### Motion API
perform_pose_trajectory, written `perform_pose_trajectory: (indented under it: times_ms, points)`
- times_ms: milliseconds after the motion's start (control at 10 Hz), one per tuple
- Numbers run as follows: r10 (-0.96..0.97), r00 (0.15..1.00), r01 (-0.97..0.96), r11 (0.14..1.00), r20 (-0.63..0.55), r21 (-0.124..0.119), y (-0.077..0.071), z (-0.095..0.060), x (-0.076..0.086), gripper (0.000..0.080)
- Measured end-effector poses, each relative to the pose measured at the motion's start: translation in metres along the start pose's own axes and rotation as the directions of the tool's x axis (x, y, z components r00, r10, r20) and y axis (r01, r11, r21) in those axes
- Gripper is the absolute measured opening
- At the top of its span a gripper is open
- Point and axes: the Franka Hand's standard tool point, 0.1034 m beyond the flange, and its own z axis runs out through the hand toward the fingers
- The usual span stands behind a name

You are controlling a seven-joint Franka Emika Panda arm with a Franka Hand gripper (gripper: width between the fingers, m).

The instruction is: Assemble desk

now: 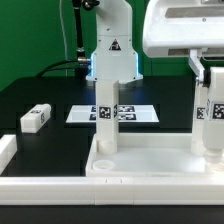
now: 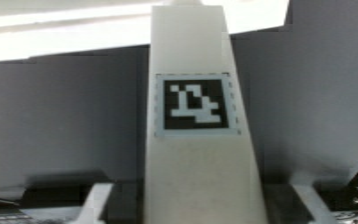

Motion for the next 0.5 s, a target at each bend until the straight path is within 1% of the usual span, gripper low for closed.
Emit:
perform_pose_trajectory:
  times_ms: [500]
  points:
    - [-0.017, 1.0, 0.017, 1.0, 0.019, 0.005, -0.007, 0.004, -0.013, 0.0291]
